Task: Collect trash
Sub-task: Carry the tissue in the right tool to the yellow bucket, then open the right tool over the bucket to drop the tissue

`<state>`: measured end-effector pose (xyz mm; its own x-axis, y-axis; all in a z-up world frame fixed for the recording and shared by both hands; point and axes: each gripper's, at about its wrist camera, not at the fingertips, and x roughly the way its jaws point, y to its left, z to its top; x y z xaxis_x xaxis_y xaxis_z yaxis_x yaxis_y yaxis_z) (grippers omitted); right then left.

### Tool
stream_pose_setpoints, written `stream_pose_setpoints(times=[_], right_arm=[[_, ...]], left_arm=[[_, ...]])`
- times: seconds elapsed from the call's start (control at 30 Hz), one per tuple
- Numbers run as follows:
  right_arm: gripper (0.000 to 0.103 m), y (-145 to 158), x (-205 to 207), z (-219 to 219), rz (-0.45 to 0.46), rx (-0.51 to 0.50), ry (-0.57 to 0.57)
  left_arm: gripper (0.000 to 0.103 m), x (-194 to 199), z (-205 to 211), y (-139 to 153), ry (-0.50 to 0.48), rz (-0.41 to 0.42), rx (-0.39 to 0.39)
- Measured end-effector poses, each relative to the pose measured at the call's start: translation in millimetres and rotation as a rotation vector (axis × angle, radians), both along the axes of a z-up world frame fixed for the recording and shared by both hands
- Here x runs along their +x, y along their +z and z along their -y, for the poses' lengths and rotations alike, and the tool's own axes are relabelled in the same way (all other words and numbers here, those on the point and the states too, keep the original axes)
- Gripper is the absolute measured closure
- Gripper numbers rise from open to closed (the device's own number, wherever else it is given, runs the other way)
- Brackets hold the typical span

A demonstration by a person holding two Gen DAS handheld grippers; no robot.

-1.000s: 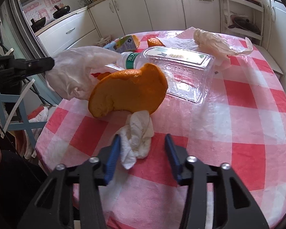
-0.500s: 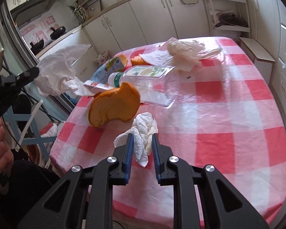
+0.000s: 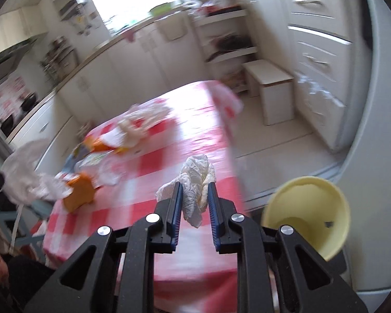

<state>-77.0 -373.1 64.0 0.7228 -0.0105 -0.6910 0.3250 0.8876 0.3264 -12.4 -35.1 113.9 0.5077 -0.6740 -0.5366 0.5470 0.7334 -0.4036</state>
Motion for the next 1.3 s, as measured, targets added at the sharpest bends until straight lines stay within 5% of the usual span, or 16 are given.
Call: stream_pose_setpoints(times=[0.17, 0.27, 0.33, 0.53, 0.7, 0.87, 1.1, 1.2, 1.27, 1.3], right_arm=[[0.080, -32, -4, 50, -0.129, 0.008, -0.157], [0.054, -62, 8, 68, -0.247, 0.054, -0.201], [0.050, -67, 11, 74, -0.262, 0.083, -0.231], [0.039, -2, 5, 81, -0.124, -0.009, -0.188], [0.024, 61, -29, 82, 0.127, -0.188, -0.207], [0.023, 83, -55, 87, 0.295, -0.181, -0.253], [0.023, 88, -69, 109, 0.338, -0.142, -0.301], [0.023, 88, -74, 116, 0.319, -0.116, -0.296], [0.023, 87, -76, 117, 0.316, -0.108, -0.295], [0.023, 87, -77, 119, 0.317, -0.104, -0.295]], left_arm=[[0.101, -10, 37, 4, -0.077, -0.003, -0.008], [0.101, -18, 59, 7, -0.117, 0.001, -0.006], [0.101, -24, 73, 9, -0.141, 0.004, -0.001], [0.101, -34, 111, 0, -0.203, -0.016, 0.018], [0.101, -35, 162, -29, -0.247, -0.089, 0.048], [0.101, -35, 221, -59, -0.298, -0.143, 0.078], [0.101, -29, 317, -113, -0.335, -0.214, 0.162], [0.088, -25, 348, -141, -0.332, -0.250, 0.224], [0.060, -25, 364, -155, -0.321, -0.262, 0.267], [0.057, -25, 367, -159, -0.316, -0.263, 0.276]])
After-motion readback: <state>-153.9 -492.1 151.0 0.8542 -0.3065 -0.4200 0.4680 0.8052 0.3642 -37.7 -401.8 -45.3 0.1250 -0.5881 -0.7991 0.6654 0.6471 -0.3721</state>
